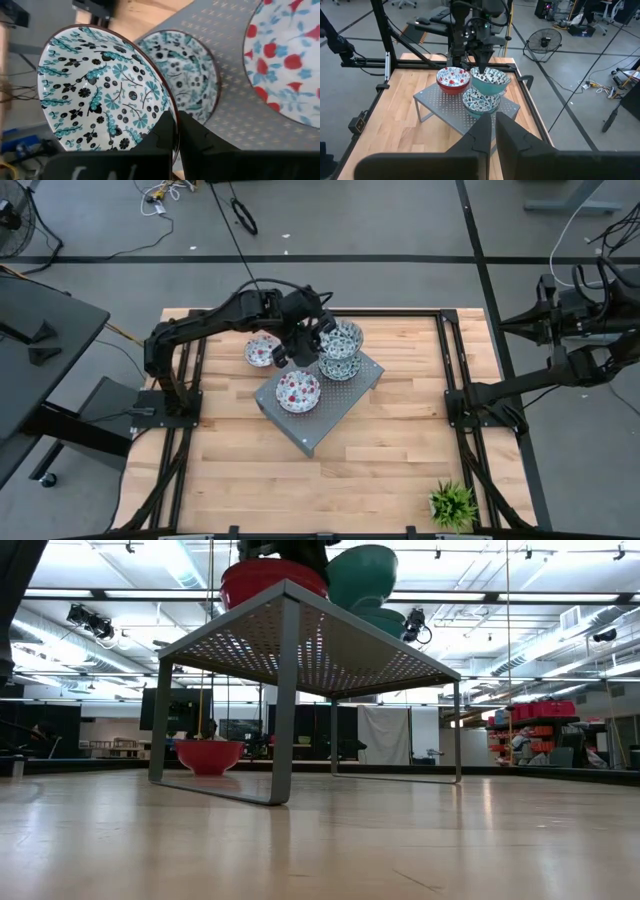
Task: Pick & Place Mini bowls
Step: Stack the blue patterned bowl on top of the blue patterned bowls on the shelf
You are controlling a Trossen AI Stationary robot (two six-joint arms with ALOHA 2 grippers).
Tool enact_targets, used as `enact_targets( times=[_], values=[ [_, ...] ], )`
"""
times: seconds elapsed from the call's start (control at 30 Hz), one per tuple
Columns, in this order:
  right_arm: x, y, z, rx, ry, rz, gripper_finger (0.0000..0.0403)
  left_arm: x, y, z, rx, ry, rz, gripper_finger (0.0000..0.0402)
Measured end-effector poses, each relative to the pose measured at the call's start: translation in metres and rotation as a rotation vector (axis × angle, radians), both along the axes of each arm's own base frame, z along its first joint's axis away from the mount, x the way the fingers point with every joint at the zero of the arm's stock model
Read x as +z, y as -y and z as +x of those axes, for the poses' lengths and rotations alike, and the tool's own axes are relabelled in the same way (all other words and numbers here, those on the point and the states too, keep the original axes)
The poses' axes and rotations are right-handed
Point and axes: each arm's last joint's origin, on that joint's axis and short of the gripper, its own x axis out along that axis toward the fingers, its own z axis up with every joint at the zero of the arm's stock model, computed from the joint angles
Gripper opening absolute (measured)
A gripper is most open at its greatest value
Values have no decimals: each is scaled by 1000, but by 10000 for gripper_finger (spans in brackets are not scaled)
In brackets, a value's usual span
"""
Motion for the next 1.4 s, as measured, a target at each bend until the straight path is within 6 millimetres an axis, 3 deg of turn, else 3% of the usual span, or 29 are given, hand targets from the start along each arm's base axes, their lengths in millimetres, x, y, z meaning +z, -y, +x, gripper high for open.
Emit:
enact_targets(
  times=[0.37,1.4],
  values=[
    [0,0,0,0,1,0,27,-16,1,9,11,-70,-38,10],
    [0,0,0,0,1,0,27,-26,0,14,57,-109,-94,10]
  ],
)
